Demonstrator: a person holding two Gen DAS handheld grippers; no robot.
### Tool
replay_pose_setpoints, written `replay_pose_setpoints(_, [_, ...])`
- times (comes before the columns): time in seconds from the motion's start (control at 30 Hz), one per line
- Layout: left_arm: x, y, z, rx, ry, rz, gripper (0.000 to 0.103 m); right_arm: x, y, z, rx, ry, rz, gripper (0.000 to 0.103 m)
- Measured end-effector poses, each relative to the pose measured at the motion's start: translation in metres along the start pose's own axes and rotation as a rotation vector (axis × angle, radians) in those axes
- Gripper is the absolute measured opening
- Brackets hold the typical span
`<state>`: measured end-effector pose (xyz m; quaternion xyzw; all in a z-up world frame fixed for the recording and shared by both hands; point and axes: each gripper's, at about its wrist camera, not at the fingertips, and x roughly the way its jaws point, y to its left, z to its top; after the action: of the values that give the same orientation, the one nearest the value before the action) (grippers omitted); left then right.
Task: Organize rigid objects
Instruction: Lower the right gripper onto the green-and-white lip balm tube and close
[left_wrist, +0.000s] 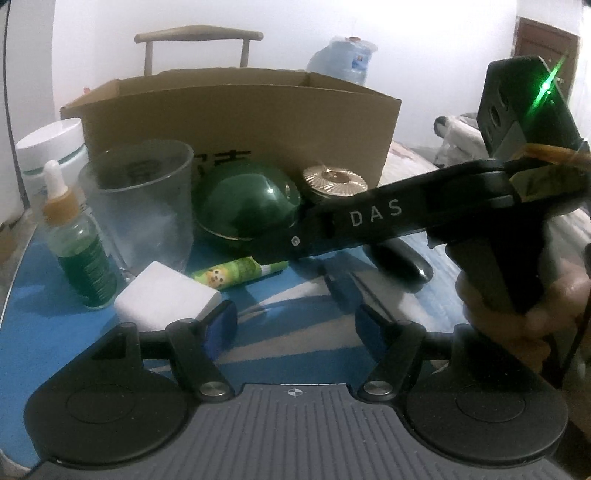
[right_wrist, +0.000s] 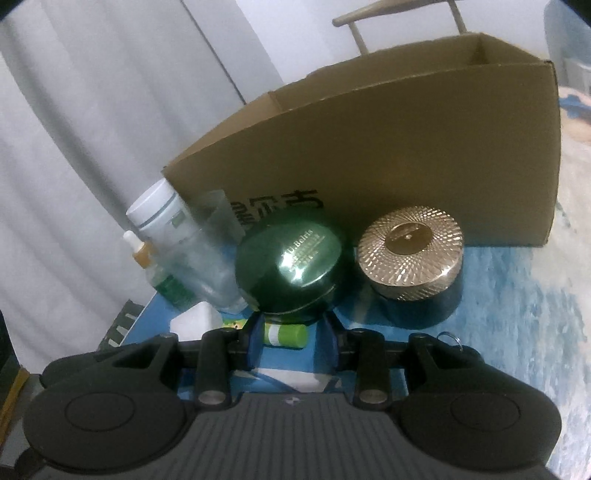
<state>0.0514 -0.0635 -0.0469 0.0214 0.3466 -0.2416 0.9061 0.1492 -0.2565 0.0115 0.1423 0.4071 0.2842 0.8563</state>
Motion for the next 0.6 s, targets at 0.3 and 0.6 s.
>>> replay_pose_setpoints(0.3, [-0.005, 0.001, -0.005, 0.002, -0.007, -0.024, 0.074, -0.01, 0.008, -0.009, 0.001, 0.087, 0.113, 0.037])
replay_pose_setpoints(0.6, [-0.003, -0.003, -0.005, 0.009, -0.011, -0.04, 0.074, -0.001, 0.01, 0.004, -0.062, 0.073, 0.066, 0.033])
